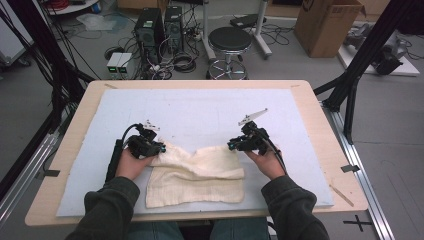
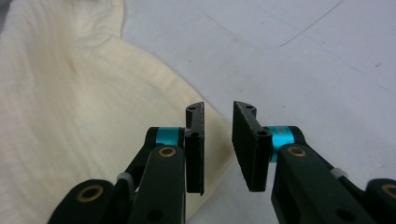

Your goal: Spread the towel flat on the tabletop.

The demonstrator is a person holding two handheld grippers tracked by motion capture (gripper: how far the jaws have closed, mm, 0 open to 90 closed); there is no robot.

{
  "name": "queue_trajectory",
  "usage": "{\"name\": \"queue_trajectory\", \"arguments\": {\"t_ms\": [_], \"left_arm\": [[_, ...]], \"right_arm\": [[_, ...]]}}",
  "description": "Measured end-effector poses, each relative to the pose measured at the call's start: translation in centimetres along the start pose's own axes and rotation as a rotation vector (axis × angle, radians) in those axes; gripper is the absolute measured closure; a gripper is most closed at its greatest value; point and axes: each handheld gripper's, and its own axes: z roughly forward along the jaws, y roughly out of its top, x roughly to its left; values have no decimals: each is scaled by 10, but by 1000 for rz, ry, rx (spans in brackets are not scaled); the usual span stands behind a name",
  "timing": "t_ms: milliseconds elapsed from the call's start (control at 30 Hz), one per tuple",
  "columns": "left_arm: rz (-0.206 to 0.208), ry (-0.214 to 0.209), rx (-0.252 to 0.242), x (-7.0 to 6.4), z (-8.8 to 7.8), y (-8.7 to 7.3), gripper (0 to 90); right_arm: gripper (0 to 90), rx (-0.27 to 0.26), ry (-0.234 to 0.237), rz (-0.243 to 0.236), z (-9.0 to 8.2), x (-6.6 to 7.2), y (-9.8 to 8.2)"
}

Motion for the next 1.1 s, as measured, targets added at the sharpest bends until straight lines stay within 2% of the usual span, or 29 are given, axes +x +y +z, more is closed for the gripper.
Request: {"name": "queue_trajectory", "arguments": {"t_ms": [67,167,267,367,400,500,567,600,667,767,800,833,867,900,933,967,1000,1033,1100], "left_arm": [[12,12,-1,-1,0,0,808],[24,21,4,-3,0,0,820],[36,27,1,-4,0,-1,830],[39,27,2,-4,-1,-1,848],[41,25,3,-4,-2,-1,855],[51,19,1,-6,-4,-2,874],[58,29,-29,-8,-10,-1,878],[61,34,-60,-8,-14,0,879],[33,40,-146,-6,-25,4,881],[-19,72,-261,7,-34,19,881],[-31,98,-322,14,-35,30,881],[-48,118,-361,19,-35,36,870],[-80,154,-390,26,-34,45,799],[-106,180,-390,32,-33,52,661],[-136,172,-388,38,-33,55,635],[-145,163,-395,41,-34,55,624],[-144,159,-395,42,-34,53,624],[-130,152,-388,43,-35,49,621],[-119,143,-378,42,-35,42,599]], "right_arm": [[760,17,-4,3,3,-2,-1],[730,69,-20,-10,11,0,-1],[706,101,-57,-38,20,4,-1],[779,110,-106,-82,22,9,-2],[841,113,-110,-86,22,11,-2],[876,109,-89,-79,20,10,-4],[881,117,-74,-78,18,10,-4],[881,115,-72,-89,15,12,-4],[882,70,-77,-109,4,14,-1],[885,-9,-128,-118,-18,8,17],[885,-25,-157,-112,-24,2,27],[876,-58,-221,-100,-29,-8,41],[833,-83,-264,-77,-31,-16,48],[701,-121,-325,-35,-33,-27,56],[665,-147,-335,26,-35,-38,61],[657,-175,-315,72,-37,-46,63],[656,-182,-310,79,-38,-47,62],[643,-166,-302,72,-38,-46,61],[619,-137,-287,36,-35,-41,55]]}}
